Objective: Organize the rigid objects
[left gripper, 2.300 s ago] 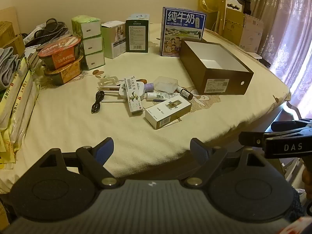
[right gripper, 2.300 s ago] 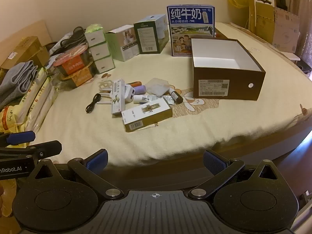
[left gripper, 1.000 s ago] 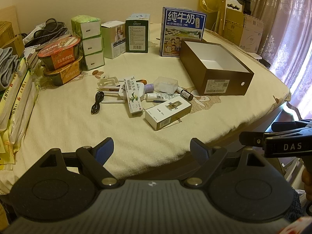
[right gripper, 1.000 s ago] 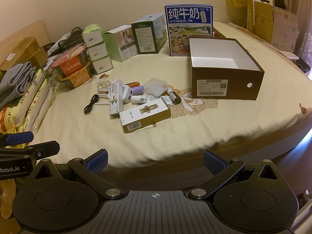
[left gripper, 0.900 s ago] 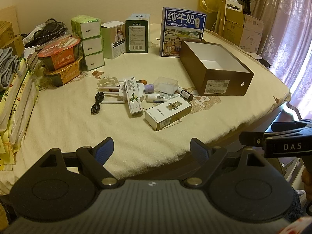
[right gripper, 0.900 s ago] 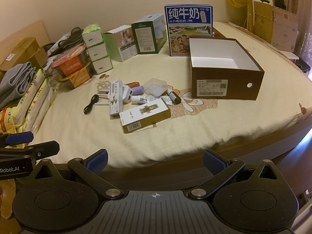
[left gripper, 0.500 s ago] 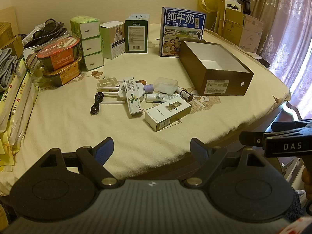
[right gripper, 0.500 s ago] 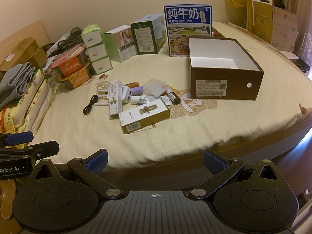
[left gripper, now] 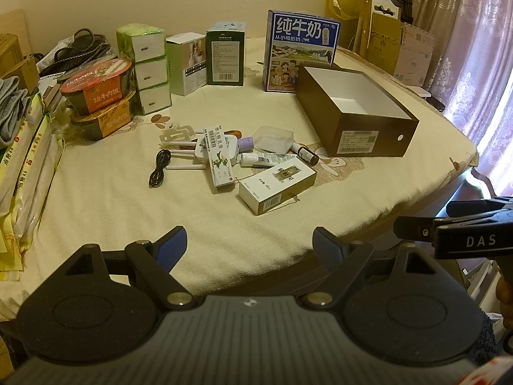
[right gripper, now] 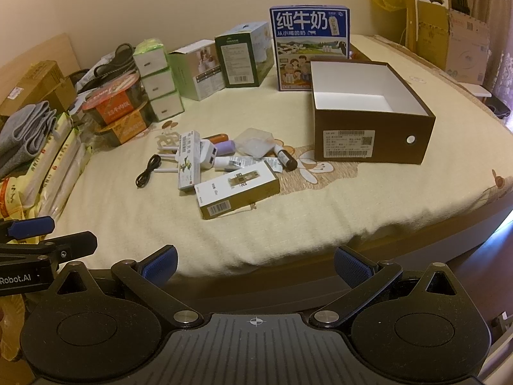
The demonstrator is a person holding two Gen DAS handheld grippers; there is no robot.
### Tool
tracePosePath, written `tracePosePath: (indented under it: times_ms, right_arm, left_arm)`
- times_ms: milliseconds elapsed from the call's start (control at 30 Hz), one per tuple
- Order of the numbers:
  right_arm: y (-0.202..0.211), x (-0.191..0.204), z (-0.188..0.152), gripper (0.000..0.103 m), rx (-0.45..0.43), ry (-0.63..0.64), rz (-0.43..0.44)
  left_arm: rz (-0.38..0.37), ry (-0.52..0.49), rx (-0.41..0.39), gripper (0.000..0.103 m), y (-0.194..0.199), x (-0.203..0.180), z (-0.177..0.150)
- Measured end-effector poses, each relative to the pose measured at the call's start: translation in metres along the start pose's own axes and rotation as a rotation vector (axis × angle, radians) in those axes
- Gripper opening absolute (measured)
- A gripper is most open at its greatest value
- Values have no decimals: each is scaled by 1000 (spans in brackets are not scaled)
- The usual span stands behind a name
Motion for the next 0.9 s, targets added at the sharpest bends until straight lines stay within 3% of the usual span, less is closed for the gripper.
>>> tracePosePath:
  times_ms: [500,900]
  right_arm:
    - [-12,2,-1,101,6,-8,-9]
    - [-38,7,4,101,15,-30,23]
  left_arm:
    - [-2,0,3,83,-6,6,-6]
    - [22,-5,24,83,-34,17,-12]
Point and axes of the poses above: each gripper's, at about its wrist camera, not at the fingertips, and y roughly against the way its jaws point, x to its left, z to its top, the point moved 5 cm from there along -y, roughly the way its jaws point, and after that the axes turned 14 degrees about -z, right-handed, at the moved point
